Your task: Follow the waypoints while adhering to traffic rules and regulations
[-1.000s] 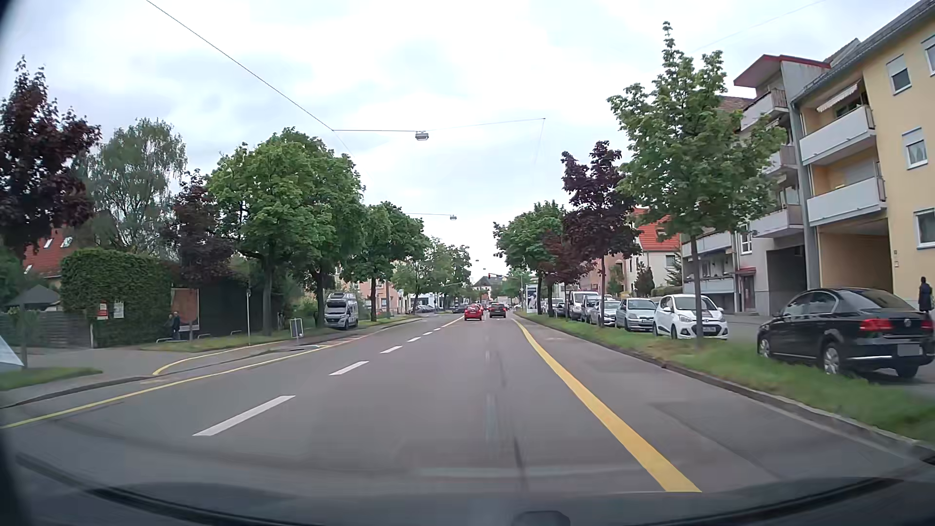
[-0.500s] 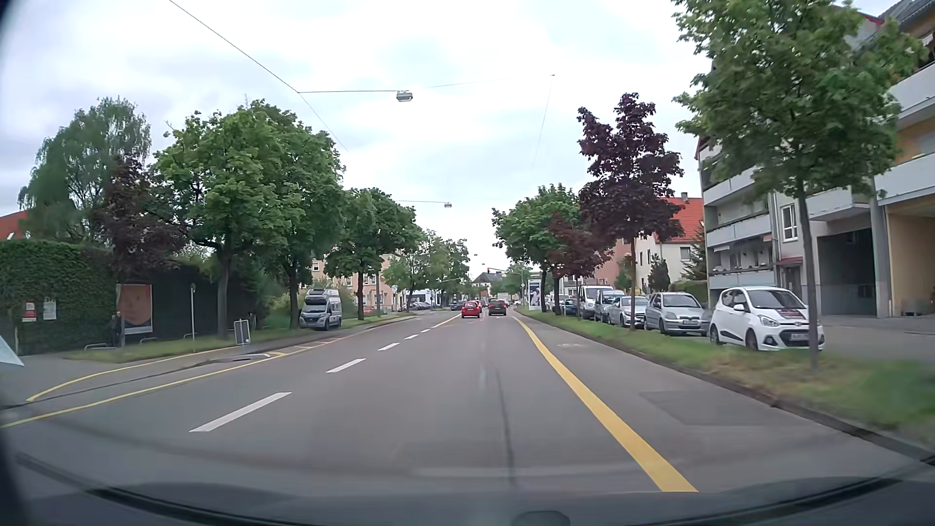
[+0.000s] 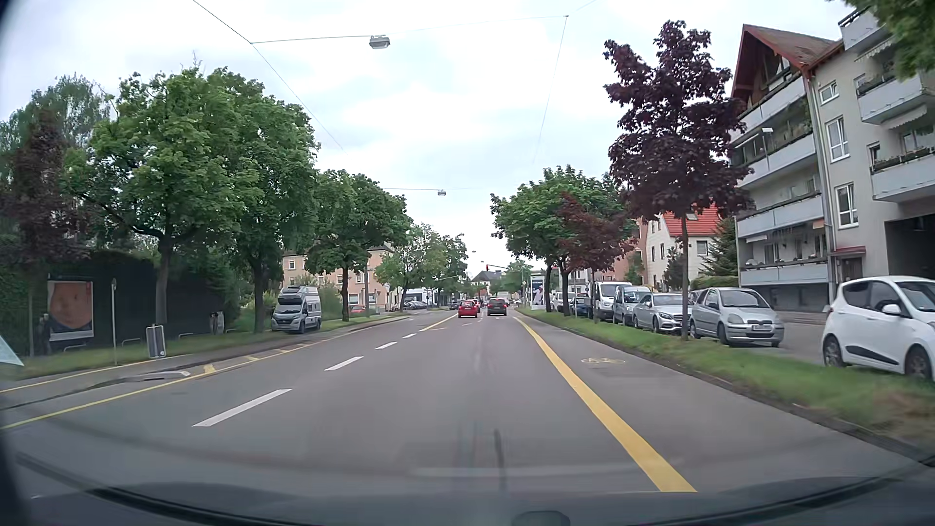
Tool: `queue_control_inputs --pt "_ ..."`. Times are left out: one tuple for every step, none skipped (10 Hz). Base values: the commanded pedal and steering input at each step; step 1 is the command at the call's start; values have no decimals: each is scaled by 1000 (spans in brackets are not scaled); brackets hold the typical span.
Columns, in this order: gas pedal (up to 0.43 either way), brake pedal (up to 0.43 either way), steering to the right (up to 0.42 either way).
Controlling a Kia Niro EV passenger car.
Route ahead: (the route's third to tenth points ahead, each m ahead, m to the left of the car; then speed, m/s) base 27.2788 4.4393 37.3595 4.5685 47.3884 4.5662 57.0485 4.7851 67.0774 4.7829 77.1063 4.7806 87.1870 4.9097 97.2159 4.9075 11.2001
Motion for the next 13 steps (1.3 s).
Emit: queue_control_inputs --pt "87 0 -1" --pt "79 0 -1" --pt "59 0 -1" --pt "47 0 0" --pt "39 0 0" --pt "28 0 0" --pt "28 0 0" --pt "28 0 0" --pt "28 0 0" --pt "20 0 0" --pt "20 0 0" --pt "20 0 0" --pt "20 0 0"
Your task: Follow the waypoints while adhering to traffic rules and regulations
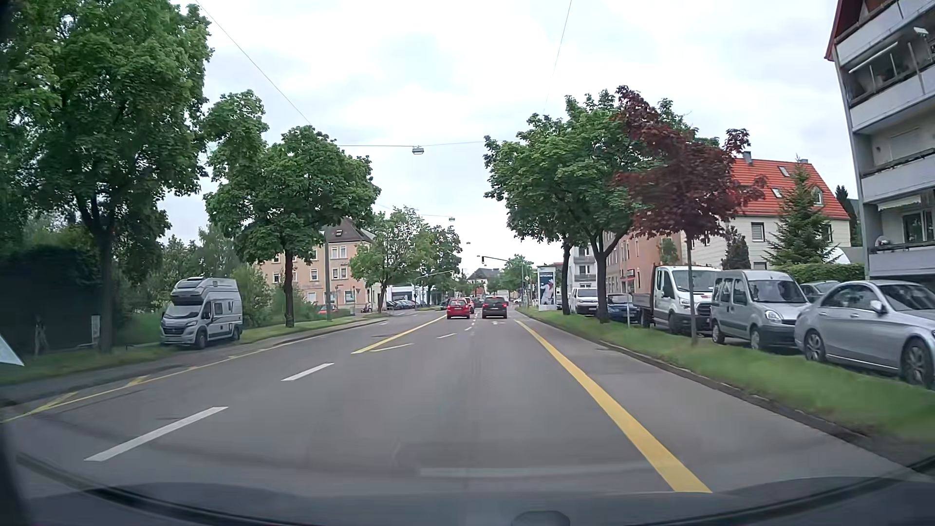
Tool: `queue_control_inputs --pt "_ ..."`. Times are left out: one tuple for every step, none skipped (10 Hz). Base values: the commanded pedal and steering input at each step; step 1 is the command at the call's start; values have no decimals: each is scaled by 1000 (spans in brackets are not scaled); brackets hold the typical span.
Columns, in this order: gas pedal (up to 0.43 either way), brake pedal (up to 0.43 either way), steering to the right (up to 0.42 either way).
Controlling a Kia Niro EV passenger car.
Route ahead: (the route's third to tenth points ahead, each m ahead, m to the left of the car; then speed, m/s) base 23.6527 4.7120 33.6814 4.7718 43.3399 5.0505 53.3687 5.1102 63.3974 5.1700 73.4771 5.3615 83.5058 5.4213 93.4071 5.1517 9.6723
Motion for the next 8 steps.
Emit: queue_control_inputs --pt "8 0 0" --pt "8 0 0" --pt "8 0 0" --pt "8 0 0" --pt "8 0 0" --pt "8 0 0" --pt "8 0 0" --pt "8 0 0"
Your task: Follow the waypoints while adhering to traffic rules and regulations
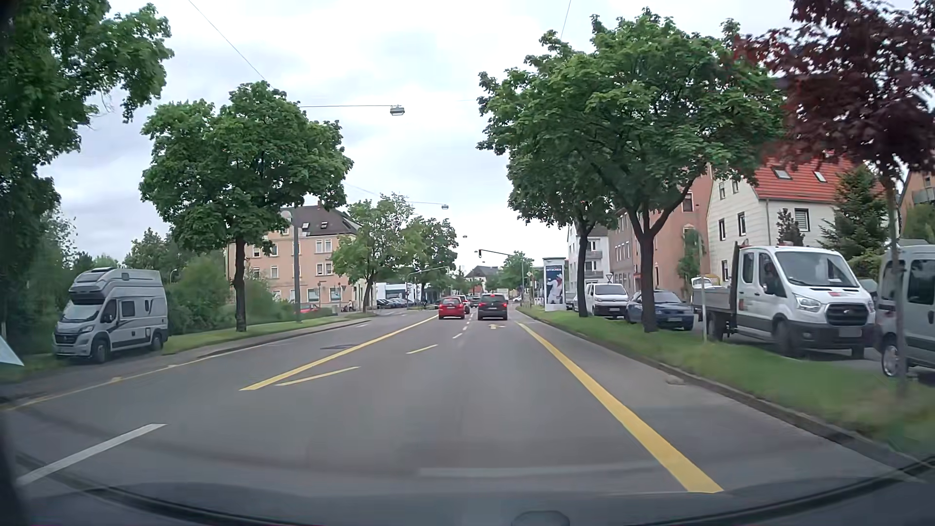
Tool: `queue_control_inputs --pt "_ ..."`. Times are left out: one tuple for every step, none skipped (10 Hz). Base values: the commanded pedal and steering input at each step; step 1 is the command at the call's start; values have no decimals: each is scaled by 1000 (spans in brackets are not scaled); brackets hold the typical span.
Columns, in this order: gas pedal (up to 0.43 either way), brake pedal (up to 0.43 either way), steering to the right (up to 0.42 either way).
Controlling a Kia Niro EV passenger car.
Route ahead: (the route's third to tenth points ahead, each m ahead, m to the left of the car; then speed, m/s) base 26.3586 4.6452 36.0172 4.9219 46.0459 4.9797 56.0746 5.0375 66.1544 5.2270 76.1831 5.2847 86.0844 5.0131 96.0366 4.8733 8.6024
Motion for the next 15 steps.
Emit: queue_control_inputs --pt "8 0 0" --pt "8 0 0" --pt "8 0 0" --pt "8 0 0" --pt "8 0 0" --pt "8 0 0" --pt "8 0 0" --pt "8 0 0" --pt "8 0 0" --pt "8 0 0" --pt "8 0 0" --pt "8 0 0" --pt "8 0 -1" --pt "8 0 -2" --pt "8 0 -4"
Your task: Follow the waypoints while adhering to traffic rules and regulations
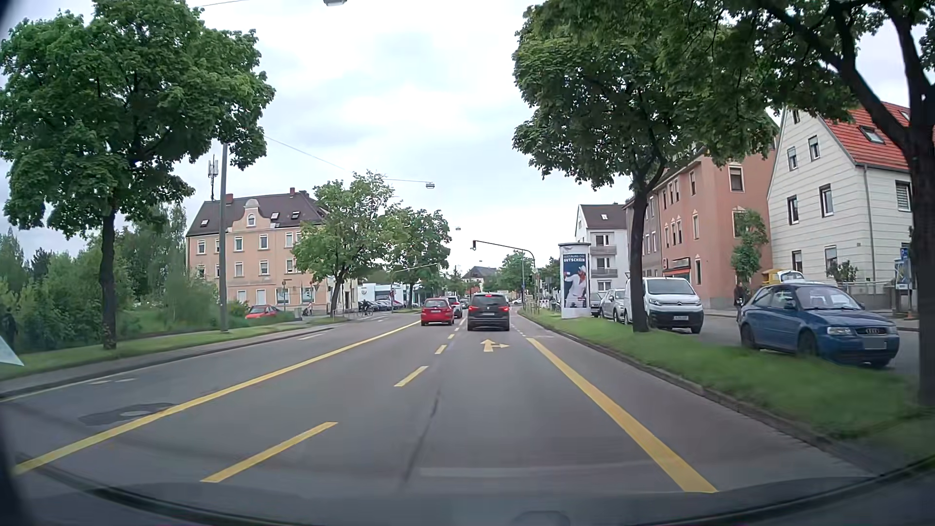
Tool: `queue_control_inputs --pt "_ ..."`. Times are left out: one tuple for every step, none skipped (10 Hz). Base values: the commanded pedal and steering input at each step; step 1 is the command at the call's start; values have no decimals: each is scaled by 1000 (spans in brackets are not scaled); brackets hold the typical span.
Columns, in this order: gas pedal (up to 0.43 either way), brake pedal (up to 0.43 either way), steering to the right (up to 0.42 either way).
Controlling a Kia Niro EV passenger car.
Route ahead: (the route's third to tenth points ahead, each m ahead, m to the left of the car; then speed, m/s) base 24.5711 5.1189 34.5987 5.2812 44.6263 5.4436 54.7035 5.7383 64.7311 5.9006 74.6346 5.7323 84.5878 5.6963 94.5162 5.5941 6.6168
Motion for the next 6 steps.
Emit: queue_control_inputs --pt "8 0 -5" --pt "8 0 -5" --pt "8 0 -5" --pt "8 0 -5" --pt "8 0 -5" --pt "8 0 -6"
